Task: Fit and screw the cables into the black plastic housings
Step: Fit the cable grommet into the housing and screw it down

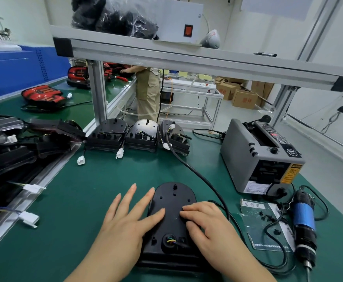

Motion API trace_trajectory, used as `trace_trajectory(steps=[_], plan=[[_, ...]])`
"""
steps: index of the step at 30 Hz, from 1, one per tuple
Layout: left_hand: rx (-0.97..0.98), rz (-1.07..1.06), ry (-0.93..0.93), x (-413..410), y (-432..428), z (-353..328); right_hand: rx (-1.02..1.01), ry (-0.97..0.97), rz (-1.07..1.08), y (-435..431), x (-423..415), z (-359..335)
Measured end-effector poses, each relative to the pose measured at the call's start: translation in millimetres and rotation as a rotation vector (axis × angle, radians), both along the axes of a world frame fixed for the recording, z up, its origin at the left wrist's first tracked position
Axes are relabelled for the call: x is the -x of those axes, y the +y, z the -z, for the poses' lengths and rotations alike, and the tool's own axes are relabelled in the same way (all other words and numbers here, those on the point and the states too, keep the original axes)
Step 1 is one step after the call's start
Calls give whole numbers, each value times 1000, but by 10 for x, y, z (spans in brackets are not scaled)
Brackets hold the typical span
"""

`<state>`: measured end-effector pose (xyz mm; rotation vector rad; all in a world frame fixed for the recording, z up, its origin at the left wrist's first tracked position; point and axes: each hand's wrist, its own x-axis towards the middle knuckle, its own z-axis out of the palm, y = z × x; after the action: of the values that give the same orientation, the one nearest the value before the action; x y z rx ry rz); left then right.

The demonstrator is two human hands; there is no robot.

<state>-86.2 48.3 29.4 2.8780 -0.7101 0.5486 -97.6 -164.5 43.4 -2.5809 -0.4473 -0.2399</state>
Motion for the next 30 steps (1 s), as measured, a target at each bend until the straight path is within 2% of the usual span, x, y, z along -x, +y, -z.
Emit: trace_trajectory(steps=[4,7,11,13,16,21,25,28,30], plan=[[-26,26,-9,12,10,26,-40,-56,199,-193,-26,-52],[-28,33,-25,5,20,41,34,-71,416,-390,-63,-123],[16,47,-76,1,21,66,203,195,588,-572,-123,-167],[23,44,-92,-8,17,76,128,321,559,-581,-143,-147],[14,36,-55,-13,3,74,-24,347,498,-553,-166,-96],[-13,31,59,25,20,31,-500,170,424,-509,-155,-161],[28,31,156,12,22,-44,-836,24,260,-318,-82,-276],[314,45,339,-186,92,-57,-899,-97,155,-142,3,-304],[573,-14,340,-385,73,-119,-888,-166,109,-64,61,-284]])
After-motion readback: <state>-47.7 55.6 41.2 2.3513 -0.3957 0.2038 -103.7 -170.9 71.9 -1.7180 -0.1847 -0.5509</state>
